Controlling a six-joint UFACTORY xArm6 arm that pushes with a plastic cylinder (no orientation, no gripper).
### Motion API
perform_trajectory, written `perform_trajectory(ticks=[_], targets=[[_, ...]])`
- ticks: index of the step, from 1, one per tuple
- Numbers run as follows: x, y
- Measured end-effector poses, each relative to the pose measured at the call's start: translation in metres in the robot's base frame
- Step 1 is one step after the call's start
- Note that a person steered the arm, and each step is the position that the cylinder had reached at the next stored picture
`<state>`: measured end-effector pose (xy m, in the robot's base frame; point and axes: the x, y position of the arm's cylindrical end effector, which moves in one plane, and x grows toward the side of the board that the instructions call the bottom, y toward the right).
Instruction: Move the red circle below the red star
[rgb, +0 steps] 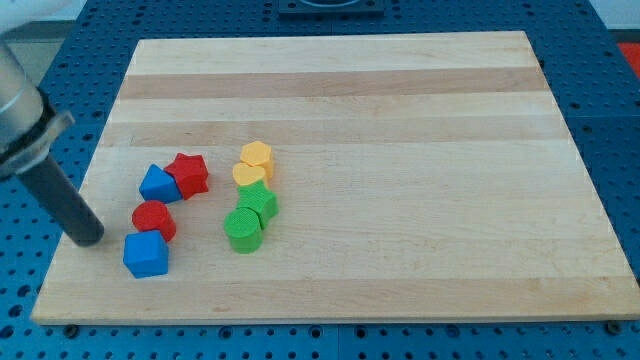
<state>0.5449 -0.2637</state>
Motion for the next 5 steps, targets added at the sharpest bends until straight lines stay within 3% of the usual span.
perform_trajectory(ticks=[2, 5], targets=[[-0.001, 0.033], [-0.038, 0.071]])
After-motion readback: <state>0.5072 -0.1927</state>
